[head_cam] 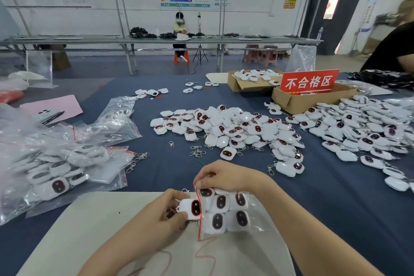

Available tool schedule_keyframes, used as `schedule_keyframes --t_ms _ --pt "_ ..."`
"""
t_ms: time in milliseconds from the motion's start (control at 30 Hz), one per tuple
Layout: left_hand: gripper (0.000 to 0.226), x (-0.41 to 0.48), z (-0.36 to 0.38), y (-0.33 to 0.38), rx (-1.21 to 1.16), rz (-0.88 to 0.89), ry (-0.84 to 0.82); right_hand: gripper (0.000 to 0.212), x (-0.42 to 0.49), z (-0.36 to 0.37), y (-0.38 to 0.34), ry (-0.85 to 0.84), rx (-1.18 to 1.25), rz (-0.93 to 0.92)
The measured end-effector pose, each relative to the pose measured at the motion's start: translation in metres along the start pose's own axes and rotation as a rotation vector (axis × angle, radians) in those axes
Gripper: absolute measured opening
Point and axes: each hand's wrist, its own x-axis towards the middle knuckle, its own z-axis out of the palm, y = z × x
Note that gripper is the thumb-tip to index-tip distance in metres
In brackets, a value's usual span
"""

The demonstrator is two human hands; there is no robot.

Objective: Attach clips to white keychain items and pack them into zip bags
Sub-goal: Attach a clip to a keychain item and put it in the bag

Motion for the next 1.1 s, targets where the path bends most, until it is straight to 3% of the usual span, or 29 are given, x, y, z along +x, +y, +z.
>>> schedule_keyframes --t_ms 333,533,700,867,967,1100 --pt "0.027 0.012 0.005 0.004 -0.129 -0.037 -0.060 0.008 0.001 -0.001 0.007 0.087 0.124 0.008" --pt "0.009 0.019 0.011 0.012 -0.099 0.000 -0.031 0.009 0.002 -0.004 0.006 0.082 0.132 0.004" --pt "0.014 0.022 0.020 0.016 -0.391 -0.116 0.071 0.007 0.001 -0.006 0.004 0.075 0.138 -0.004" --pt "0.019 0.025 0.020 0.016 -0.415 -0.121 0.049 0.016 0.002 -0.007 0.006 0.040 0.110 0.010" --pt "0.022 0.026 0.016 0.012 -0.445 -0.082 0.074 0.021 0.005 -0.009 0.011 0.087 0.247 0.022" --pt "0.020 0.027 0.015 0.000 -0.558 -0.053 0.108 0.012 0.003 -0.016 0.021 0.278 0.288 0.025"
